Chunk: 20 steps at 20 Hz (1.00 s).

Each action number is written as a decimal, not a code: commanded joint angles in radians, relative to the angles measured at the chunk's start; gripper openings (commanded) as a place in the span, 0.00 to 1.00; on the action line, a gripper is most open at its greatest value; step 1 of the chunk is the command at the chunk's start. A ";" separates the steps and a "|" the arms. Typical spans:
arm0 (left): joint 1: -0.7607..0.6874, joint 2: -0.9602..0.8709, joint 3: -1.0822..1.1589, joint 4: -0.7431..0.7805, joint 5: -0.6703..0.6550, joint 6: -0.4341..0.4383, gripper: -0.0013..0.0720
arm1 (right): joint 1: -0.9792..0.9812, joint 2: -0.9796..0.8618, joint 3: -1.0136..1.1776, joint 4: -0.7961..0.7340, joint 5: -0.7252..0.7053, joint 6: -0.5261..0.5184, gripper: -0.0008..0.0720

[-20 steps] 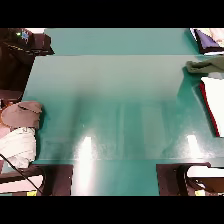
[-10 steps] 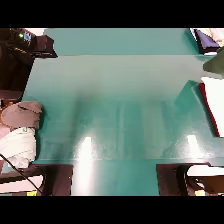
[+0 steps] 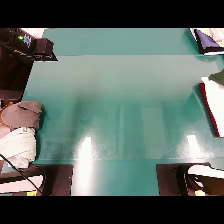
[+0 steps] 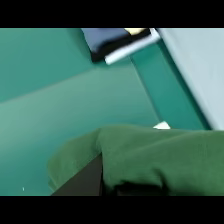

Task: Fold the shirts.

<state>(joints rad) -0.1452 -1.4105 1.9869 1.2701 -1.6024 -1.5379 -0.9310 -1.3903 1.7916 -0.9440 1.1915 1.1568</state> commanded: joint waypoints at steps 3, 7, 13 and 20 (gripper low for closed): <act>-0.001 0.001 0.000 0.000 -0.008 0.024 0.05 | -0.117 0.118 -0.240 -0.063 0.098 0.110 0.04; -0.001 0.001 0.000 0.000 -0.011 0.027 0.05 | -0.163 0.198 -0.384 -0.273 0.175 0.241 0.06; -0.001 0.001 0.000 0.000 -0.011 0.031 0.05 | -0.248 0.296 -0.535 -0.284 0.196 0.269 0.94; -0.001 0.001 0.000 0.000 -0.012 0.046 0.05 | -0.262 0.402 -0.475 -0.309 0.116 0.337 0.94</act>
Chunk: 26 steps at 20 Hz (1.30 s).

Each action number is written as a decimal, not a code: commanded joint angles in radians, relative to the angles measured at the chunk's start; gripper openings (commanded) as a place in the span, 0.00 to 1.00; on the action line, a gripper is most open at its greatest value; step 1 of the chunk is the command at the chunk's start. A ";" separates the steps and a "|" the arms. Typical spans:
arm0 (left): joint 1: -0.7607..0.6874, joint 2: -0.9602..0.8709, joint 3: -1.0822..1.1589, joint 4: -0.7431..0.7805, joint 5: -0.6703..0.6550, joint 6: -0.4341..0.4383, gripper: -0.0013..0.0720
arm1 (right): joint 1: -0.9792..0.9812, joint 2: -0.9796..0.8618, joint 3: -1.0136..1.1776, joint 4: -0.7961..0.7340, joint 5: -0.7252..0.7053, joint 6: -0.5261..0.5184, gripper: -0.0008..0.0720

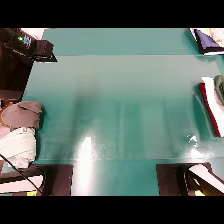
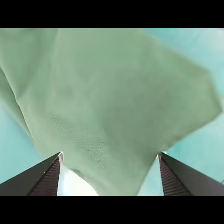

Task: Fold the shirts.

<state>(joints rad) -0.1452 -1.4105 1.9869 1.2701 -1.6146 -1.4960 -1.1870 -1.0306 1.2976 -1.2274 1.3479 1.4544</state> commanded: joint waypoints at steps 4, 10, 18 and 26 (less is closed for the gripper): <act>-0.001 0.001 0.000 0.000 0.000 0.004 0.05 | -0.005 0.072 0.060 0.000 -0.064 0.073 0.94; -0.001 0.001 0.000 0.001 0.005 0.003 0.05 | 0.028 0.071 0.041 0.328 -0.049 0.071 0.94; -0.001 0.001 0.000 0.001 0.010 0.003 0.05 | 0.463 0.071 0.040 0.342 -0.035 0.071 0.04; -0.001 0.001 0.000 0.001 0.009 0.003 0.05 | 0.934 0.071 0.040 0.335 -0.052 0.071 0.04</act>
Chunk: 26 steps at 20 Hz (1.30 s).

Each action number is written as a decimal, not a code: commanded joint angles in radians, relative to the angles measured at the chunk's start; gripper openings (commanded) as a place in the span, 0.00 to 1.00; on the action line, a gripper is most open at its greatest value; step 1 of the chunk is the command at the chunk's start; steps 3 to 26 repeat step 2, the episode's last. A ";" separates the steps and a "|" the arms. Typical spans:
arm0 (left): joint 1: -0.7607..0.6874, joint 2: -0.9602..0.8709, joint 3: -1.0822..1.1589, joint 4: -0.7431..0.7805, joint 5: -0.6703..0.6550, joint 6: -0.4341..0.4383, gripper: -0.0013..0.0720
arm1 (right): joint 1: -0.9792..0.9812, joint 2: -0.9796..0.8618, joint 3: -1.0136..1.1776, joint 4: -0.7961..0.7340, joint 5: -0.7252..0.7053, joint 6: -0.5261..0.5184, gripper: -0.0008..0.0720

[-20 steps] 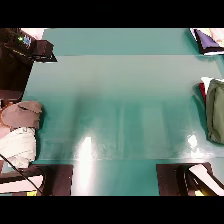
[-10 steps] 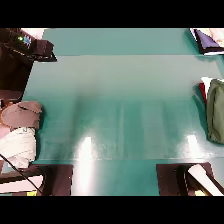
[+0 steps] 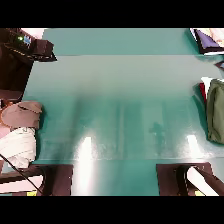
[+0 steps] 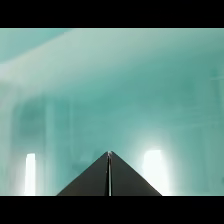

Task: Fold the shirts.

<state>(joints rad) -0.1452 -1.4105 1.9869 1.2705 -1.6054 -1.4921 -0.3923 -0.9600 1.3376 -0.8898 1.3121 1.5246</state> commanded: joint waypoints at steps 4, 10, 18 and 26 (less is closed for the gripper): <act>-0.001 0.001 0.000 0.000 0.000 0.000 0.05 | 0.198 0.001 0.000 -0.002 -0.023 0.000 0.04; -0.001 0.001 0.000 0.000 0.000 0.000 0.05 | 0.198 0.001 0.000 -0.002 -0.023 0.000 0.04; -0.001 0.001 0.000 0.000 0.000 0.000 0.05 | 0.198 0.001 0.000 -0.002 -0.023 0.000 0.04; -0.001 0.001 0.000 0.000 0.000 0.000 0.05 | 0.198 0.001 0.000 -0.002 -0.023 0.000 0.04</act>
